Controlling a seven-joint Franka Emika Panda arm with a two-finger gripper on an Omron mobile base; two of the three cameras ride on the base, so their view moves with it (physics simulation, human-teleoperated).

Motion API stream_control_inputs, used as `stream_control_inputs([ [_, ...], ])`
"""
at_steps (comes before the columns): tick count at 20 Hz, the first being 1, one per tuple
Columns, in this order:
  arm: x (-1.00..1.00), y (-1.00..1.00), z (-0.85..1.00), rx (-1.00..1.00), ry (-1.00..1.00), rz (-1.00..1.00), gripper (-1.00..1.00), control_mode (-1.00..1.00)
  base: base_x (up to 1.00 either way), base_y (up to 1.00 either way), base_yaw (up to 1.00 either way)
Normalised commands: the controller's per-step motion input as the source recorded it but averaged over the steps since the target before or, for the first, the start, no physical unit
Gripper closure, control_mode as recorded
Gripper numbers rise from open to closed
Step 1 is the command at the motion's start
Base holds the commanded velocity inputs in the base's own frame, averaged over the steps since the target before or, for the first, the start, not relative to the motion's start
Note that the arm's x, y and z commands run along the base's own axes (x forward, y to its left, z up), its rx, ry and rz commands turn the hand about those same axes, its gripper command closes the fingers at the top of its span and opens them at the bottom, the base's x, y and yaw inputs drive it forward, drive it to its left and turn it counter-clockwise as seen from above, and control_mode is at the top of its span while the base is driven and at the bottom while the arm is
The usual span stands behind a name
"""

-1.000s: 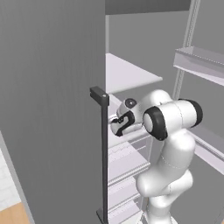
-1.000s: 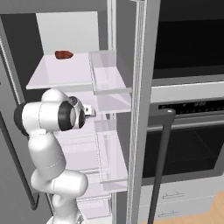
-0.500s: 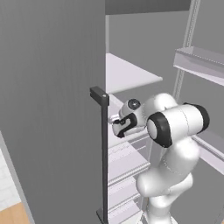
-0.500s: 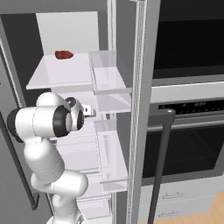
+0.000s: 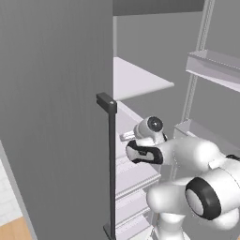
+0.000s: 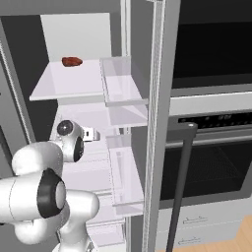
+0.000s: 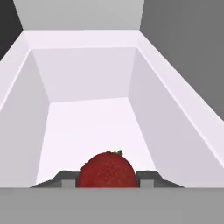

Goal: Take the strawberry from the fridge and place it on top of the pancake, located on the dining counter.

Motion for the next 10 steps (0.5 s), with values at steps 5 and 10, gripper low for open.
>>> stream_control_inputs([
  [5,-0.84,-0.09,0.94,0.08,0.07,0.0,1.0,-1.0,0.0,0.0,0.0],
  [10,-0.93,-0.11,0.65,0.01,0.11,-0.07,1.0,-1.0,0.0,0.0,0.0],
])
